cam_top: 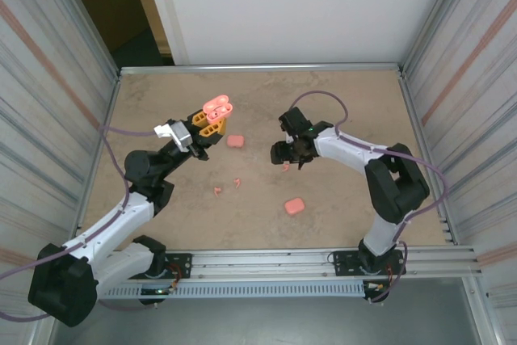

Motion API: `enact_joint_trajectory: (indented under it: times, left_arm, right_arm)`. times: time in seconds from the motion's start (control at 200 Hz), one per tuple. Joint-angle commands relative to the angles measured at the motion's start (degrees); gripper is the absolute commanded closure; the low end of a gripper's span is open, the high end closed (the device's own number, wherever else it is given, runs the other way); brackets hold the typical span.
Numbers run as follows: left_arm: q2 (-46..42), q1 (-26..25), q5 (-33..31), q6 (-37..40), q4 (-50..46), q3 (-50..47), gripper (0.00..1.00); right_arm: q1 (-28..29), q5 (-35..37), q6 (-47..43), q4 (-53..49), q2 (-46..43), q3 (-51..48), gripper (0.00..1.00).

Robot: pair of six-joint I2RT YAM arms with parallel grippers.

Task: Insert the wireless bluetooth earbuds into the charging case

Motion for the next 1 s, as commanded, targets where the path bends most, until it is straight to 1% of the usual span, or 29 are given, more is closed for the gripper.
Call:
enact_joint_trajectory:
  times: [0.0,0.145,0.296,0.777,0.992]
  left_arm:
    - [-0.4,0.3,0.1,0.8,1.2,0.4,1.0]
    - [-0.5,0.3,0.2,0.9,1.0,0.3,1.0]
    - [-0.2,0.4,0.2,1.0,1.0,0.6,1.0]
    - [1.1,0.3,0.6,0.3,1.2,1.1,1.0]
    - [1.4,0.3,0.6,0.3,1.1,1.3,1.0]
  right_arm:
    - [1.1,3.6,-2.1,-3.7,2.7,3.3,0.33]
    - [1.9,6.4,-2.8,-6.0,5.7,5.9,0.33]
    - [1.8,7.5,-3.0,-6.6,7.0,6.0,0.33]
    - [1.8,7.1,-4.0,-7.8,9.7,6.3,0.35]
    - [1.8,7.1,-4.5,-9.4,10.4,6.8,0.38]
